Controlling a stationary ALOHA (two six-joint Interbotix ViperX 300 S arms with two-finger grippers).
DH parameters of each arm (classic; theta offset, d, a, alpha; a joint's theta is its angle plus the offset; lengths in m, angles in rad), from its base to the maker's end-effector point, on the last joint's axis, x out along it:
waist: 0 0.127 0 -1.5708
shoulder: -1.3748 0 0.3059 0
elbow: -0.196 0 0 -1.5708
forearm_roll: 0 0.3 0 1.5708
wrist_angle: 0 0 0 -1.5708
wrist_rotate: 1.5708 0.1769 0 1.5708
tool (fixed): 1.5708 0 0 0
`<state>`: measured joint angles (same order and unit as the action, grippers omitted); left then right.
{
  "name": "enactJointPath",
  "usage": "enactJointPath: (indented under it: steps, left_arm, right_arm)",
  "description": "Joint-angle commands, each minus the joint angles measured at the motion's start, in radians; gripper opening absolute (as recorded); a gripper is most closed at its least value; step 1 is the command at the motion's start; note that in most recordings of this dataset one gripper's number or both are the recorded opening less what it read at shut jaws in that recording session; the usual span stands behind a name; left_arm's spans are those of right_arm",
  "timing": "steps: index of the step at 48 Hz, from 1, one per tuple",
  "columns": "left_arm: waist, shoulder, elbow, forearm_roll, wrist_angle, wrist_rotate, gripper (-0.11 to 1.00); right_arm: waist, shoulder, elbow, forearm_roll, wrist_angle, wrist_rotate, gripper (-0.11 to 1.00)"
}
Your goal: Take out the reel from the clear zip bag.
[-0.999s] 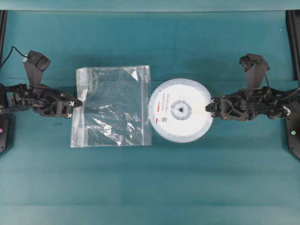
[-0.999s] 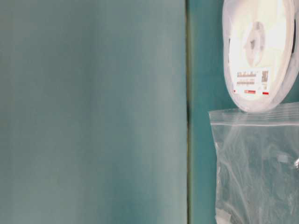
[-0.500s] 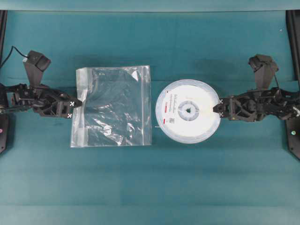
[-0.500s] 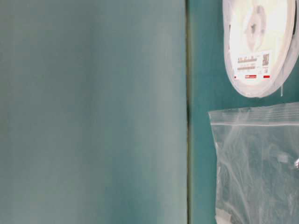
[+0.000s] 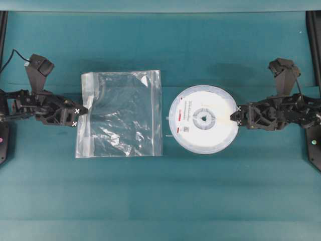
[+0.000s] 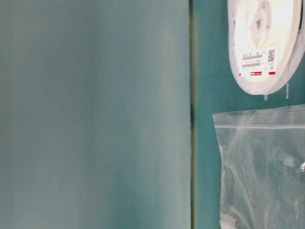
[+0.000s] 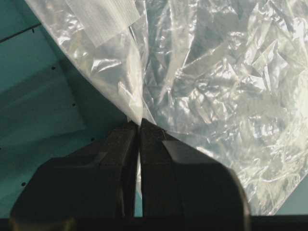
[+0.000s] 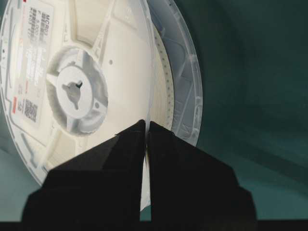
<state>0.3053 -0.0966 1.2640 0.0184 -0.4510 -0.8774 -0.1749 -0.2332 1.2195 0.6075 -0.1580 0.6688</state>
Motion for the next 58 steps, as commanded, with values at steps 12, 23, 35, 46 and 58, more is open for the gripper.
enactJointPath:
  steps: [12, 23, 35, 46, 58]
  left_arm:
    - [0.000, -0.002, -0.009, 0.003, -0.003, 0.003, -0.01]
    - [0.000, -0.002, -0.009, 0.003, -0.005, 0.003, -0.01]
    - [0.000, -0.002, -0.009, 0.003, -0.005, 0.003, -0.01]
    - [0.000, -0.002, -0.009, 0.003, -0.005, 0.003, -0.01]
    - [0.000, -0.002, -0.009, 0.003, -0.005, 0.003, -0.01]
  right_arm:
    - [-0.002, -0.006, -0.008, 0.000, -0.002, 0.006, 0.01]
    - [-0.002, -0.005, -0.008, 0.000, 0.000, 0.006, 0.01]
    - [-0.002, -0.003, -0.009, 0.000, 0.000, 0.008, 0.01]
    - [-0.009, -0.003, -0.009, 0.002, 0.000, 0.009, 0.04]
    - [-0.009, -0.002, -0.017, 0.000, 0.020, 0.008, 0.57]
